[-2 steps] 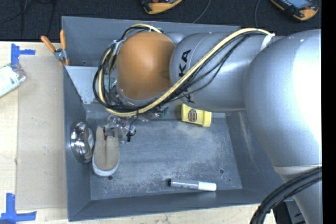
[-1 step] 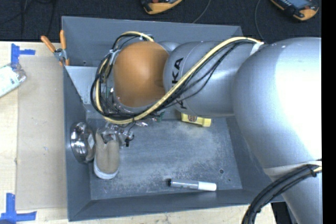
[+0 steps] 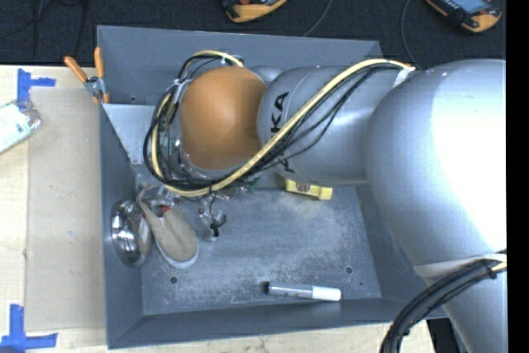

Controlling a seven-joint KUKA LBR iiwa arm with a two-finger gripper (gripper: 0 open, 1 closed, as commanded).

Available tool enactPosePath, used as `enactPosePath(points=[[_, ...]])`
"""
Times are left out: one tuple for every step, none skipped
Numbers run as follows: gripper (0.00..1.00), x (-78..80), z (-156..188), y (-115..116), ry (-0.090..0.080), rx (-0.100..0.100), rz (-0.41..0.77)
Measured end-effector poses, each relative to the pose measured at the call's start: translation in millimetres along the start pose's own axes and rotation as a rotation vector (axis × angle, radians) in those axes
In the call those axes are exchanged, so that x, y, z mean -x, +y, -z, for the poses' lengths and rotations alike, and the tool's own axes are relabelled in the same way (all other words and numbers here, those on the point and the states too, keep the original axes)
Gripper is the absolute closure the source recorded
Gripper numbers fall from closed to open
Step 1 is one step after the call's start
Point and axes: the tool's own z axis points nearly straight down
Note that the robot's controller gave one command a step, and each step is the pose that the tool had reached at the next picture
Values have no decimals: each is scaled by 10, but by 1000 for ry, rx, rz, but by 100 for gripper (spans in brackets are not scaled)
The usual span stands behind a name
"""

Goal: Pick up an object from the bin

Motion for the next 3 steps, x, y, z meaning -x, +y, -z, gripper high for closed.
enactPosePath(points=[[100,2,0,2,-1,1,-2],[100,92,105,78,7,0,47],[100,-426,154,698,3,-7,49]])
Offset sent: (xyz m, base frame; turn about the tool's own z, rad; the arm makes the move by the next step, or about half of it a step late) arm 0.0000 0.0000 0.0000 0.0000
